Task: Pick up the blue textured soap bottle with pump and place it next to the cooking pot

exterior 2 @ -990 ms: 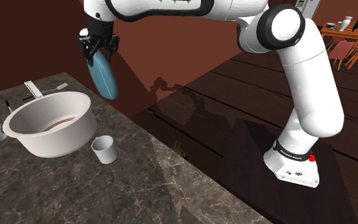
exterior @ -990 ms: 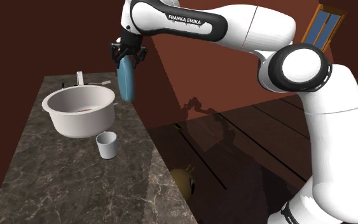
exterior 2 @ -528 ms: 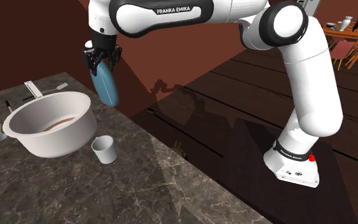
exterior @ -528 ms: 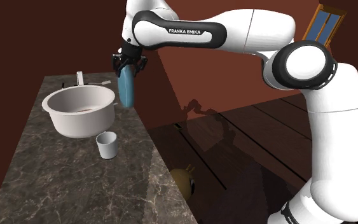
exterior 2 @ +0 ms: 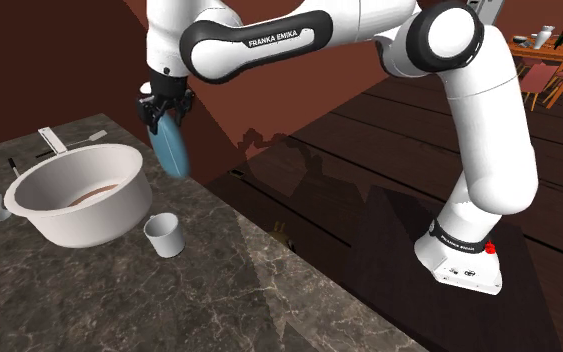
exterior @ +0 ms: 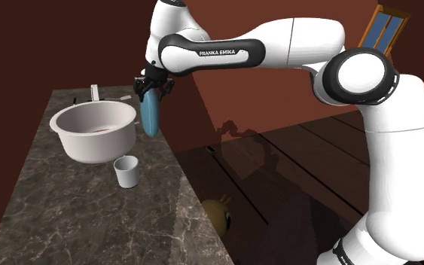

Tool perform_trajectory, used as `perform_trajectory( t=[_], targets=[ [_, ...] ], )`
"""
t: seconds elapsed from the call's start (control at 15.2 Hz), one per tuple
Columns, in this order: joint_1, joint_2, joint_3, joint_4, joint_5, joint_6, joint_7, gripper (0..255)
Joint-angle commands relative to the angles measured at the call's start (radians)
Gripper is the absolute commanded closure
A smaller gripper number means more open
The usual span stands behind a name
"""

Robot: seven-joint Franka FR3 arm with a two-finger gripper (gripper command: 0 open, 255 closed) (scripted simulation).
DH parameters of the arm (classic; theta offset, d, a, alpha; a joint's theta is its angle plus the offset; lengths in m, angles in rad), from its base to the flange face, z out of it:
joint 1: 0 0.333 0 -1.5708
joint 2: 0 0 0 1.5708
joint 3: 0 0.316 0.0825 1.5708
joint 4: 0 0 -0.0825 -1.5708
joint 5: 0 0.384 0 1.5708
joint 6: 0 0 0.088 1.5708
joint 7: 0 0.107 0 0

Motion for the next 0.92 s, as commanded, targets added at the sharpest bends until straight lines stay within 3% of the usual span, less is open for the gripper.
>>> perform_trajectory(
  t=[0.0,0.86],
  targets=[
    [-0.005,0.001,-0.002,-0.024,-0.005,0.026,0.007,255],
    [-0.017,0.031,-0.030,-0.153,-0.048,0.174,0.056,255]
  ],
)
